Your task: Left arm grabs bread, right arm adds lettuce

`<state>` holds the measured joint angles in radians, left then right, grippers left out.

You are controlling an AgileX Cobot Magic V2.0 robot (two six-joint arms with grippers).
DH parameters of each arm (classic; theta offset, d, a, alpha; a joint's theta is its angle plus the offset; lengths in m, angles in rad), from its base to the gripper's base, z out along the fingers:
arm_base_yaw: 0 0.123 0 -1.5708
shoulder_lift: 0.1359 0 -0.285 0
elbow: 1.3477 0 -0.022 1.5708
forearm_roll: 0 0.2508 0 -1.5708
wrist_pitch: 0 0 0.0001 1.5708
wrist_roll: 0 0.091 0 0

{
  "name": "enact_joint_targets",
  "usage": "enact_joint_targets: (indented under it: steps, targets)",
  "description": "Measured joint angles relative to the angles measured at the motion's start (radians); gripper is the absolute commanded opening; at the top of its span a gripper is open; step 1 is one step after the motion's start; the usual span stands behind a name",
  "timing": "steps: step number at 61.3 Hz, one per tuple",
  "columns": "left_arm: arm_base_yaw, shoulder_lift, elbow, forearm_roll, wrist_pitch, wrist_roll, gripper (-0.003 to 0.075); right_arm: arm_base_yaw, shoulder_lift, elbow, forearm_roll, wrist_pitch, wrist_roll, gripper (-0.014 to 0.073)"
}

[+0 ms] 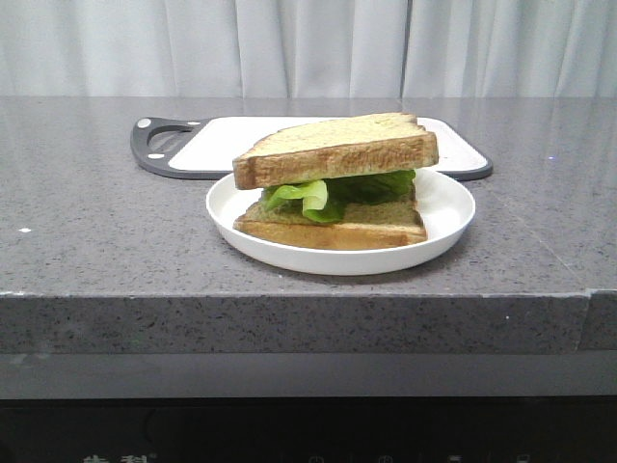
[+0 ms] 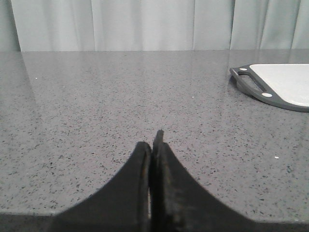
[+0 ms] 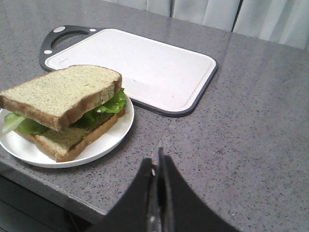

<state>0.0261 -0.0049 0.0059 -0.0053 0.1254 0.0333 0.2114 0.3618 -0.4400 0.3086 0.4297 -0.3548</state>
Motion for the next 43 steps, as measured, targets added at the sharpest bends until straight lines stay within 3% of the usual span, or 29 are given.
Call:
enact_joint_targets:
  steps: [29,43]
  targets:
    - [0.000,0.000,0.000,0.000,0.001,0.000,-0.0019,0.000,0.000,0.002,0.000,-0.005,0.000,-0.0050]
    - [0.000,0.000,0.000,0.000,0.002,0.000,-0.0019,-0.037,-0.017,0.075,-0.036,-0.157,0.044,-0.0050]
